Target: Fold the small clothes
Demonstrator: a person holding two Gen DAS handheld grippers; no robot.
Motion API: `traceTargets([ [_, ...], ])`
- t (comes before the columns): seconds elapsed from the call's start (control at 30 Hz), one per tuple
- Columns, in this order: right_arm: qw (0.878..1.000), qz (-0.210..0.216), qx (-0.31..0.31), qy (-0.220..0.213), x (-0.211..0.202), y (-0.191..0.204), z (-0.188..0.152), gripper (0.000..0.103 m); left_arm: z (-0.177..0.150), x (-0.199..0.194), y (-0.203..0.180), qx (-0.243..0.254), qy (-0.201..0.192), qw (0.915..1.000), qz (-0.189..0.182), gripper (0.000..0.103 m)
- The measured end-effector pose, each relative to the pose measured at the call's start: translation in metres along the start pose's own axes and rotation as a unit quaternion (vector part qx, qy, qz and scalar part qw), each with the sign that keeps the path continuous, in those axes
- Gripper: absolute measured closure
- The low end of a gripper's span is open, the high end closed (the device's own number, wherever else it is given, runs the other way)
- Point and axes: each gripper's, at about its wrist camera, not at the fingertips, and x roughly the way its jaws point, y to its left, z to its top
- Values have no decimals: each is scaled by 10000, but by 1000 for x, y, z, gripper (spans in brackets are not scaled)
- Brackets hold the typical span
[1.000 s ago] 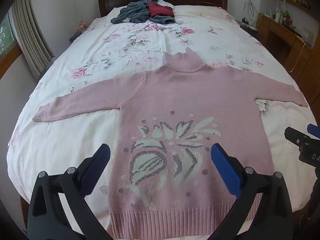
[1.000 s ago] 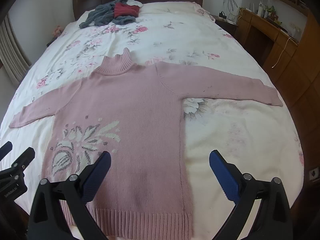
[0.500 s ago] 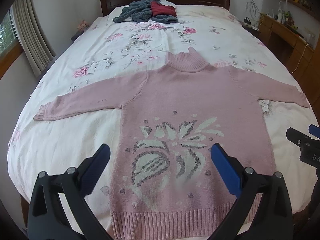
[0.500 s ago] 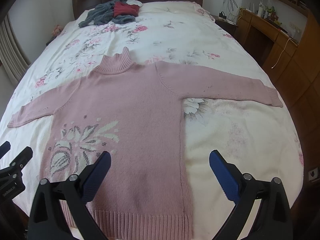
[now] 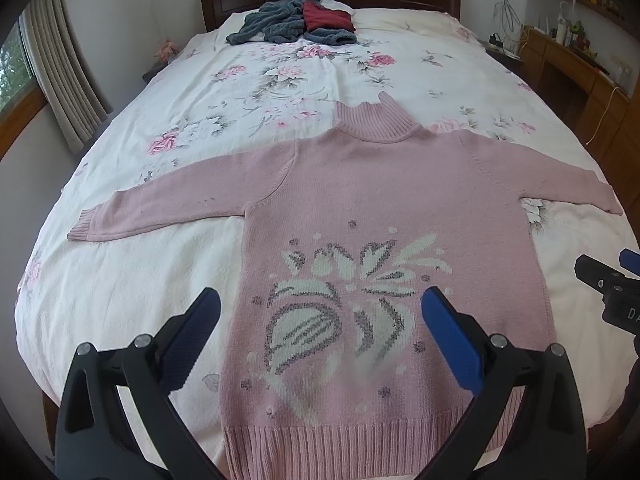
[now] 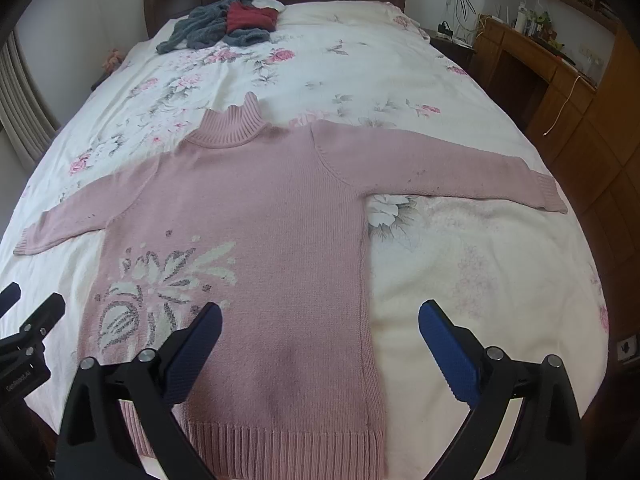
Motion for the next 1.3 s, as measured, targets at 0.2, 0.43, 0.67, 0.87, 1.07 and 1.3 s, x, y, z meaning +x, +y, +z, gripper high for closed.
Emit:
traceTargets([
  [0.2,10000,-10,-9,-13,2,1,0,4,0,2,1,6,1,10000,7,3],
  [0.43,10000,-3,-8,-45,1,1,1,4,1,4,0,-2,2,10000,44,3],
  [0.67,10000,-4,-5,-66,1,1,2,4,2,4,1,11,2,10000,59,3],
  [0.87,10000,-8,-9,-67,1,1,2,4,3,3,1,11,18,10000,67,3],
  [1.07,10000,0,-10,-70,1,1,3,4,2,4,1,14,25,10000,68,3],
  [1.3,10000,-3,-7,-70,1,1,2,4,1,6,0,27,31,10000,82,3],
])
